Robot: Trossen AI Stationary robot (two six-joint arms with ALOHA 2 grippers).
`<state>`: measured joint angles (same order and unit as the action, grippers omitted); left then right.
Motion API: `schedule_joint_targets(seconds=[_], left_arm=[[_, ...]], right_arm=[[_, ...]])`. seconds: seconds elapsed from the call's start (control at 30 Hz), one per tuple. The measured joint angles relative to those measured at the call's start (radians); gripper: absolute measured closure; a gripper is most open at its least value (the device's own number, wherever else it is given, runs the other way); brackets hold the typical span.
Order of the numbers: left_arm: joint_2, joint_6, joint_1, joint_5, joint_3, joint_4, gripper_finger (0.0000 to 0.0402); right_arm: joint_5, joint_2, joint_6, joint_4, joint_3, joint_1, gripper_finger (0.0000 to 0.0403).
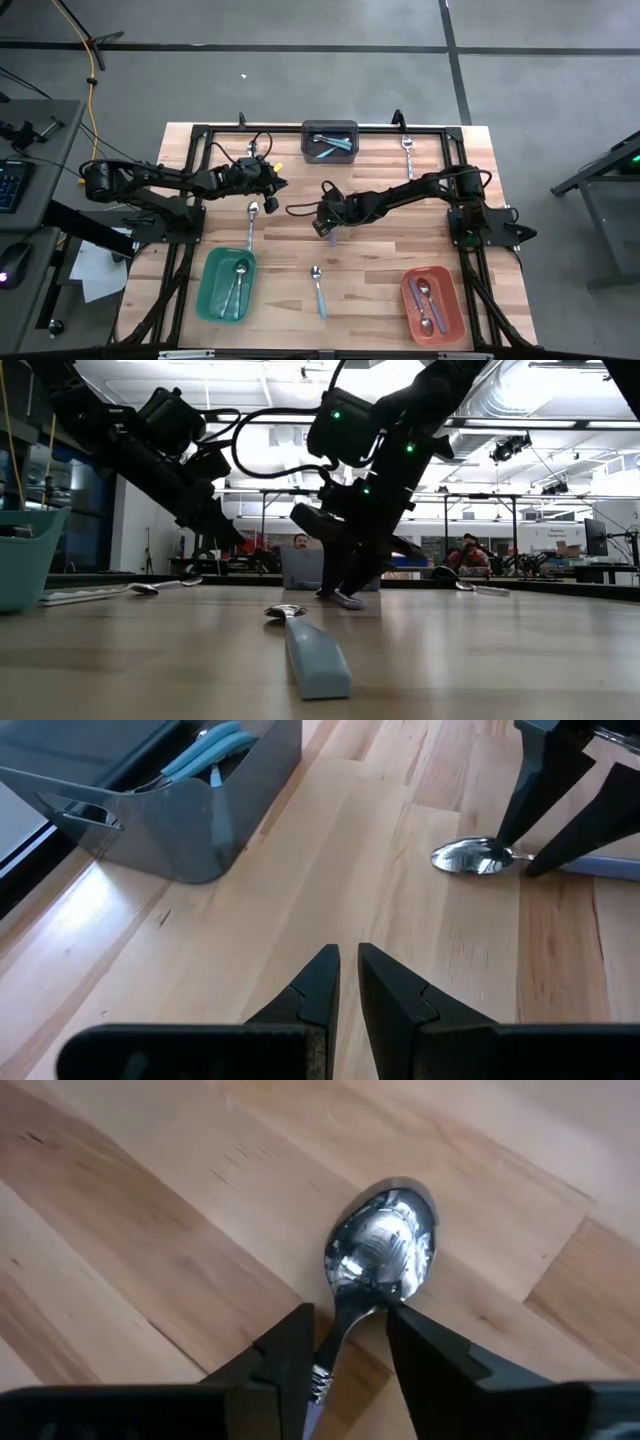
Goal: Sort silverware by color (type)
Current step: Put the purple spoon into the orange bin
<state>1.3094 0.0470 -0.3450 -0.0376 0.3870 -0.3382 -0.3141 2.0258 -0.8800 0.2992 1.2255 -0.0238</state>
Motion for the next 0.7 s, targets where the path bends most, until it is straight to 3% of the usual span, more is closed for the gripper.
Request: schedule_joint_targets(seconds=[0.37,0.53,0.7], left_arm=[[0.000,-0.001,0.000,0.000,0.000,0.002,0.0367],[0.000,-0.001,0.000,0.000,0.000,0.003,0.0367],[0.000,-0.001,0.000,0.000,0.000,0.005,0.0367]], right_arm=[[0.043,-0.011,0.160,0.018,0.000,0.017,0.0393],[0.104,-0.052,0.221,0.047,-0.005,0.018,0.0392],[0.100,-0.154,0.257,0.097,-0.003,-0.002,0.0401]])
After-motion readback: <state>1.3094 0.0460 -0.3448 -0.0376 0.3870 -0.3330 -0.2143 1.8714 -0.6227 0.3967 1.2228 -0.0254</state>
